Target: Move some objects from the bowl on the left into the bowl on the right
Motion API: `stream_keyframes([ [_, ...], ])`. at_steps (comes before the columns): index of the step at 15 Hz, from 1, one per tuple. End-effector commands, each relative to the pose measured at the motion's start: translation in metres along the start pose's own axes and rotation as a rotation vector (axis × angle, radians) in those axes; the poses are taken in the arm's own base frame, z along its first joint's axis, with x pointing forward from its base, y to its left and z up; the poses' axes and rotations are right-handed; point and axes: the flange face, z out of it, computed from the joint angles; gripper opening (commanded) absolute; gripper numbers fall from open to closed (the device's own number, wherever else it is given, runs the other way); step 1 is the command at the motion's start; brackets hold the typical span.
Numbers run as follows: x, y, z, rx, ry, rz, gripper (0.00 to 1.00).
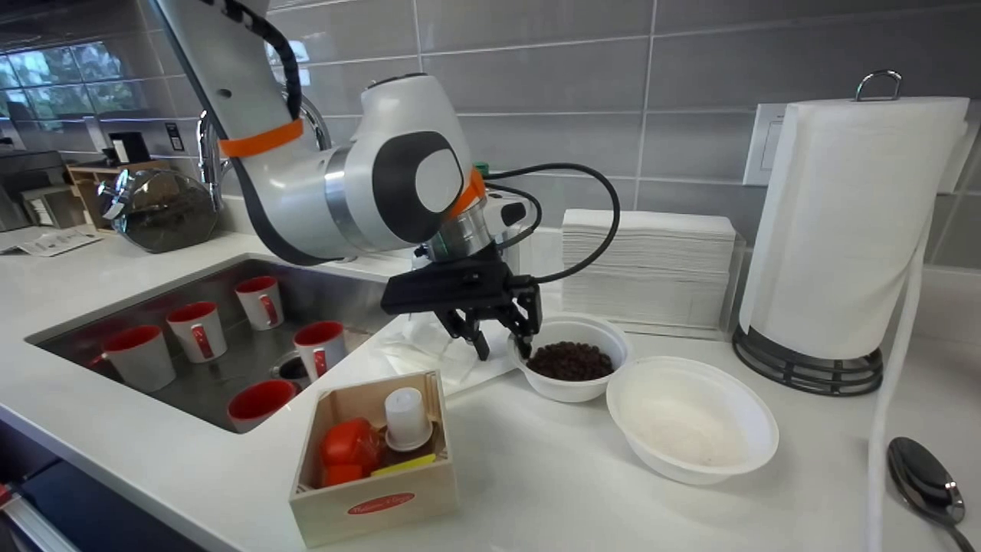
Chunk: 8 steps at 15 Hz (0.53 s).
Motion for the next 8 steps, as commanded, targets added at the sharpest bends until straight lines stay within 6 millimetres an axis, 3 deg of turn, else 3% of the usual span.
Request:
stream_keyframes([
  [1,0.000,0.006,-0.001,-0.020,0.008,0.024,0.29],
  [4,-0.003,0.017,-0.005,-0.029,0.012,0.050,0.04],
  [8,-0.005,0.028,-0.007,-0.042,0.017,0.078,0.00],
])
